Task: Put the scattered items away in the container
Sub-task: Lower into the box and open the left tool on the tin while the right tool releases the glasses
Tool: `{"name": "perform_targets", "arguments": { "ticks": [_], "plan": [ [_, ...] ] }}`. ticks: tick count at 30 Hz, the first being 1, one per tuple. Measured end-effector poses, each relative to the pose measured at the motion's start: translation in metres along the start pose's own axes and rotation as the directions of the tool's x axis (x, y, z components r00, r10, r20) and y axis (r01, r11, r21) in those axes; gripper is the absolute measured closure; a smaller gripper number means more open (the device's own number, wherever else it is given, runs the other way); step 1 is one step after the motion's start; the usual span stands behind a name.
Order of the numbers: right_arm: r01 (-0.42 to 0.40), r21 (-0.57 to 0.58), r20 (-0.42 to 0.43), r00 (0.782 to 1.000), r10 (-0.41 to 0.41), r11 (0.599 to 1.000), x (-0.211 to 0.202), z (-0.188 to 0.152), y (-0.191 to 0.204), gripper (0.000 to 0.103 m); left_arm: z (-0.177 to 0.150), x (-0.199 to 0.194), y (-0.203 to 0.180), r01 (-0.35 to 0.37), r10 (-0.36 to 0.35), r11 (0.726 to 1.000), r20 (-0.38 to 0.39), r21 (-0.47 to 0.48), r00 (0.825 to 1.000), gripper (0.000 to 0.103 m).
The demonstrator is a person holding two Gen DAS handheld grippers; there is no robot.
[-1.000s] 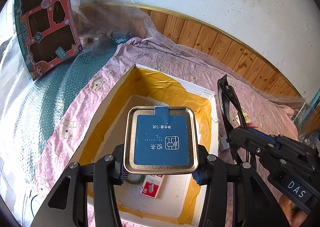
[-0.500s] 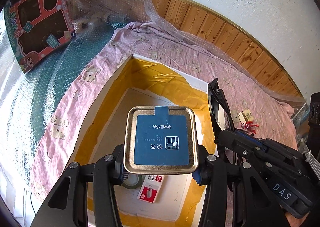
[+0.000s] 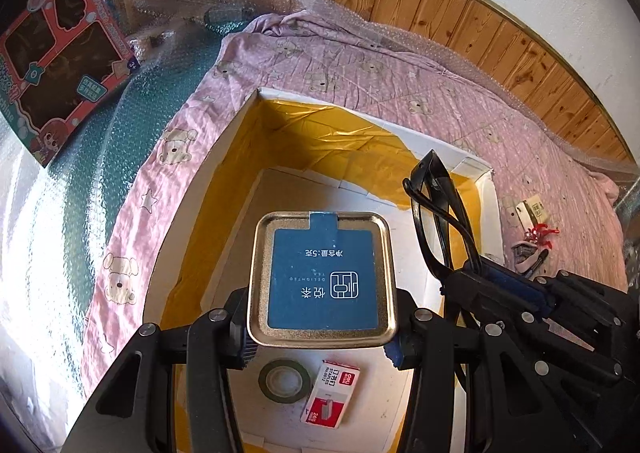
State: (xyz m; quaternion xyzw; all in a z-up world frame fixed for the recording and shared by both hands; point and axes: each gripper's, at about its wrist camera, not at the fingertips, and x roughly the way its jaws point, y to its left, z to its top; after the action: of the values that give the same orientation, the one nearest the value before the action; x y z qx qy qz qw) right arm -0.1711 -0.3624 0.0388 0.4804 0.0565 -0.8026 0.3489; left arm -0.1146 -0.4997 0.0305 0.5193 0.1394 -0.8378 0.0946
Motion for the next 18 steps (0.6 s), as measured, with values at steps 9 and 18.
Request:
{"name": "perform_targets", "arguments": {
  "ticks": [9, 18],
  "plan": [
    [0.072, -0.095, -0.039, 0.996, -0.076, 0.993, 0.019, 0.005, 0.003, 0.089, 0.005, 0.027, -0.001, -0.042, 0.044, 0.999, -0.055, 0.026, 0.998, 0.053],
    [0.096, -0.113, -0.054, 0.993, -0.102, 0.989, 0.027, 0.007, -0.002, 0.089, 0.010, 0.037, -0.002, -0.066, 0.068, 0.997, -0.071, 0.029, 0.995, 0.053]
  ]
}}
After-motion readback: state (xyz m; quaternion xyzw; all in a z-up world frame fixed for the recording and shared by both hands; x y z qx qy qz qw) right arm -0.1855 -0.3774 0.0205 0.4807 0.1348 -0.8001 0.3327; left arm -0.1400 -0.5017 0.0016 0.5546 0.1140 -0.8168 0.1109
